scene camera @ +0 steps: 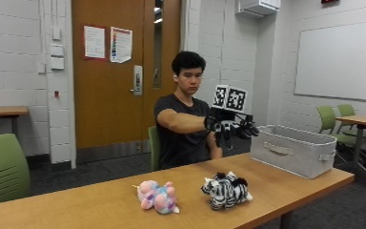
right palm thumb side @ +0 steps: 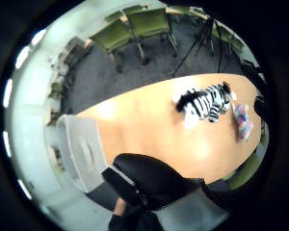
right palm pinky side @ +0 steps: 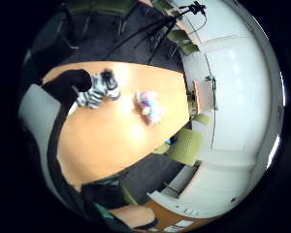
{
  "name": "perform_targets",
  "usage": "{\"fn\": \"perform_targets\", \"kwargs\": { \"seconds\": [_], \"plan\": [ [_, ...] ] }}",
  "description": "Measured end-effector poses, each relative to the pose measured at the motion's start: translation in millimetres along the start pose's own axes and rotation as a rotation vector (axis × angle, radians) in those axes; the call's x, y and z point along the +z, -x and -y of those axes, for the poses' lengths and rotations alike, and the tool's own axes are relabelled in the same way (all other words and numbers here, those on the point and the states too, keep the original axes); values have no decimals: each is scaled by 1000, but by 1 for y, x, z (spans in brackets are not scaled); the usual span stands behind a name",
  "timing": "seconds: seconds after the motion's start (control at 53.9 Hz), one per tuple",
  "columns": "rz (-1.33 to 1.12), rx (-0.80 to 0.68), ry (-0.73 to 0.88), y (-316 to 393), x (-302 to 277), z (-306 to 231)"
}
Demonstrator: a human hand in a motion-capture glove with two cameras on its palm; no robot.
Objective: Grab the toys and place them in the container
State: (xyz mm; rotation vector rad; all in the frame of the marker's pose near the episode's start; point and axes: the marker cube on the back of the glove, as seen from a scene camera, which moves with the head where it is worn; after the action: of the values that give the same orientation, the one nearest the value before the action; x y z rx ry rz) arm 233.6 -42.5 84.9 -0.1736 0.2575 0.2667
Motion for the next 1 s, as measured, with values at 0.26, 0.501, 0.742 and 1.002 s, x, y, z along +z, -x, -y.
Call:
{"fn": "perform_targets", "kwargs": {
  "seconds": [0.26,0.501,0.742,1.002],
  "plan": [
    [-62,56,121,-22,79,16],
    [-179,51,200,-26,131,28],
    [-45,76,207,-45,175,33],
    [102,89,114,-60,193,38]
  ]
}}
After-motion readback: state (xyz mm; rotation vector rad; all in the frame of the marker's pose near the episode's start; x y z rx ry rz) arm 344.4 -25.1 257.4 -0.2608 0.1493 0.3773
